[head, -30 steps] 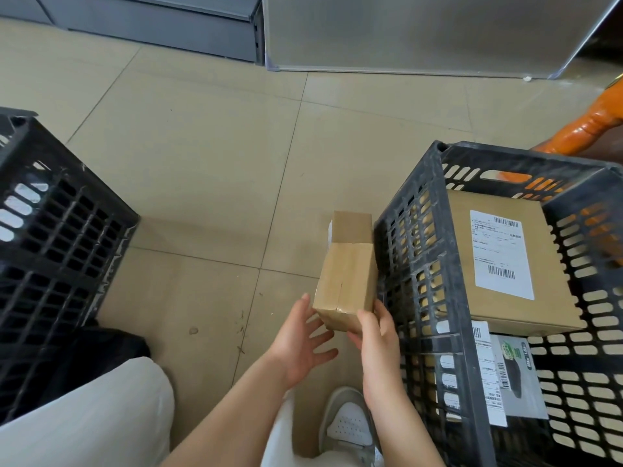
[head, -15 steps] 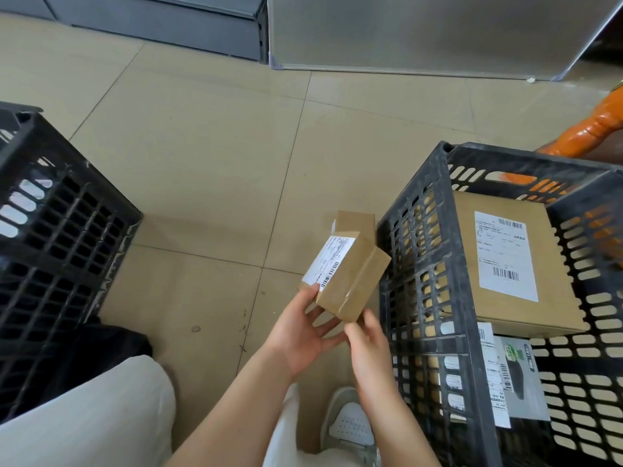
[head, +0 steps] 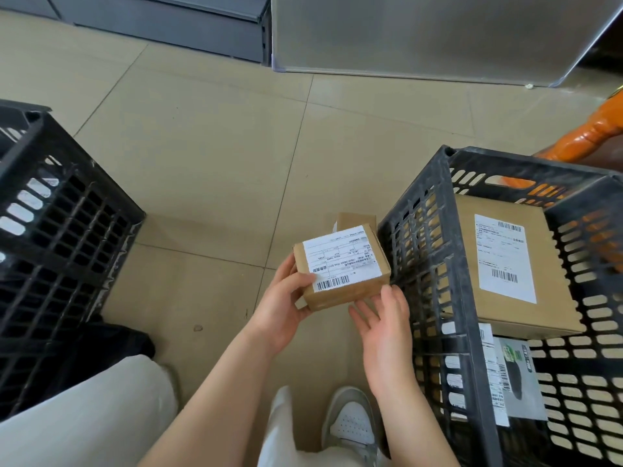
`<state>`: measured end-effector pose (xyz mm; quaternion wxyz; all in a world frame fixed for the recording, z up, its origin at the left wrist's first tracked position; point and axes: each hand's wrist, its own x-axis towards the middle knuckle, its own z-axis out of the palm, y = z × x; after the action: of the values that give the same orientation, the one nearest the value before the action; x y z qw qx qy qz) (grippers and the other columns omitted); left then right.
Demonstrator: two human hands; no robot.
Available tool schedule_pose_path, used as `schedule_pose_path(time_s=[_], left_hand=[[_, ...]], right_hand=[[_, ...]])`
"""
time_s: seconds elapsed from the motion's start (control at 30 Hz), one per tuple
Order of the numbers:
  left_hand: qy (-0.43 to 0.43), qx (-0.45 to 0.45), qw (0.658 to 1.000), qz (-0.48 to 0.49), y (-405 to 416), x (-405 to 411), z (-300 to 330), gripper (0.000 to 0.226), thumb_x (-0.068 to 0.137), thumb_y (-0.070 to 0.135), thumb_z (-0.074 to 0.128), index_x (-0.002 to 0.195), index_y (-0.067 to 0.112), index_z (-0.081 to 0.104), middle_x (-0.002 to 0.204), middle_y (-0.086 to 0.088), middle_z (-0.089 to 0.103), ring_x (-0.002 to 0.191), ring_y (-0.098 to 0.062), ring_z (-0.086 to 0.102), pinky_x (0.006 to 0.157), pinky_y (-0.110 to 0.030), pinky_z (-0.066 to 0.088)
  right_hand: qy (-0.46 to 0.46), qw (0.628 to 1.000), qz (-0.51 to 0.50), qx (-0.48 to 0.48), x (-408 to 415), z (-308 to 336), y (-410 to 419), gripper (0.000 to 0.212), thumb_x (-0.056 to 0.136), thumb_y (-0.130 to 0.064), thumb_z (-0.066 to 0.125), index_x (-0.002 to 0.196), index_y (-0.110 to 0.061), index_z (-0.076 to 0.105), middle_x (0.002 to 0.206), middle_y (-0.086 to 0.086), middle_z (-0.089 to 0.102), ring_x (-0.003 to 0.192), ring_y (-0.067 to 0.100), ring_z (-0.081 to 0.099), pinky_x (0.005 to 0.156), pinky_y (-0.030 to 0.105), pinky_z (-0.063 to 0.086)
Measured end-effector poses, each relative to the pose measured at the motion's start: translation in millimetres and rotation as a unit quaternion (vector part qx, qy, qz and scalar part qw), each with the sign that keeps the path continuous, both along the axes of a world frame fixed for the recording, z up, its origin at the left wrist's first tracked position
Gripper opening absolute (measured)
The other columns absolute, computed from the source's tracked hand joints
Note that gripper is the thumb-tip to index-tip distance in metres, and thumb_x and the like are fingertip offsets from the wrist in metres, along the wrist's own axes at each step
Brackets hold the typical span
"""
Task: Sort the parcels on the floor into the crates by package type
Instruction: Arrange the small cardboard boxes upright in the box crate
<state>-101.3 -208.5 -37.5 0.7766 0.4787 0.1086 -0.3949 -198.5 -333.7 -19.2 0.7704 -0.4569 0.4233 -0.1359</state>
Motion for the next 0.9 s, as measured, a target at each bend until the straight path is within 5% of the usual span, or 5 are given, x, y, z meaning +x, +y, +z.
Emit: schedule_pose_path(time_s=[0.17, 0.33, 0.67, 0.77, 0.9], left_hand=[[-0.022, -0.026, 0.999, -0.006, 2.5, 20.3, 24.0, 0.062, 0.073, 0.016, 0.057, 0.134, 0.017, 0.053, 0.120, -0.008, 0.068, 0.104, -0.024, 0.063, 0.092, -0.040, 0.045], [-0.087, 0.008, 0.996, -0.017, -5.9, 38.9, 58.6, 0.051, 0.068, 0.016, 0.055, 0.119, 0.009, 0.059, 0.092, -0.006, 0.069, 0.081, -0.022, 0.061, 0.073, -0.034, 0.045], [-0.213, 0.016, 0.965, -0.150, -54.3, 29.3, 120.5, 0.035, 0.081, 0.029, 0.052, 0.108, 0.011, 0.066, 0.093, -0.005, 0.065, 0.088, -0.018, 0.058, 0.082, -0.033, 0.042], [-0.233, 0.028, 0.957, -0.172, -69.5, 18.3, 128.6, 0.041, 0.084, 0.032, 0.051, 0.113, 0.006, 0.066, 0.099, -0.006, 0.068, 0.092, -0.019, 0.061, 0.087, -0.035, 0.044], [-0.256, 0.056, 0.946, -0.193, -90.3, -1.8, 135.1, 0.043, 0.083, 0.046, 0.059, 0.122, 0.030, 0.066, 0.112, -0.001, 0.072, 0.106, -0.017, 0.065, 0.097, -0.036, 0.050]], right_hand=[[-0.014, 0.998, 0.045, -0.048, -0.6, 19.8, 3.1, 0.118, 0.051, -0.085, 0.072, 0.148, -0.026, 0.040, 0.139, -0.003, 0.059, 0.127, 0.012, 0.058, 0.103, 0.041, 0.050], [-0.046, 0.997, 0.051, -0.044, -4.5, 47.7, -11.9, 0.113, 0.055, -0.083, 0.072, 0.148, -0.027, 0.042, 0.138, -0.004, 0.062, 0.127, 0.011, 0.058, 0.108, 0.043, 0.045], [-0.034, 0.988, 0.102, -0.115, -36.2, 121.6, -63.5, 0.098, 0.042, -0.080, 0.080, 0.124, -0.031, 0.059, 0.114, -0.008, 0.074, 0.103, 0.011, 0.071, 0.078, 0.037, 0.056], [-0.007, 0.981, 0.141, -0.130, -55.7, 133.9, -80.8, 0.095, 0.041, -0.080, 0.080, 0.119, -0.028, 0.062, 0.112, -0.004, 0.074, 0.104, 0.012, 0.070, 0.086, 0.035, 0.056], [-0.002, 0.985, 0.131, -0.112, -83.4, 139.0, -103.7, 0.056, 0.078, -0.049, 0.067, 0.127, -0.022, 0.062, 0.118, 0.002, 0.073, 0.112, 0.024, 0.067, 0.088, 0.038, 0.056]])
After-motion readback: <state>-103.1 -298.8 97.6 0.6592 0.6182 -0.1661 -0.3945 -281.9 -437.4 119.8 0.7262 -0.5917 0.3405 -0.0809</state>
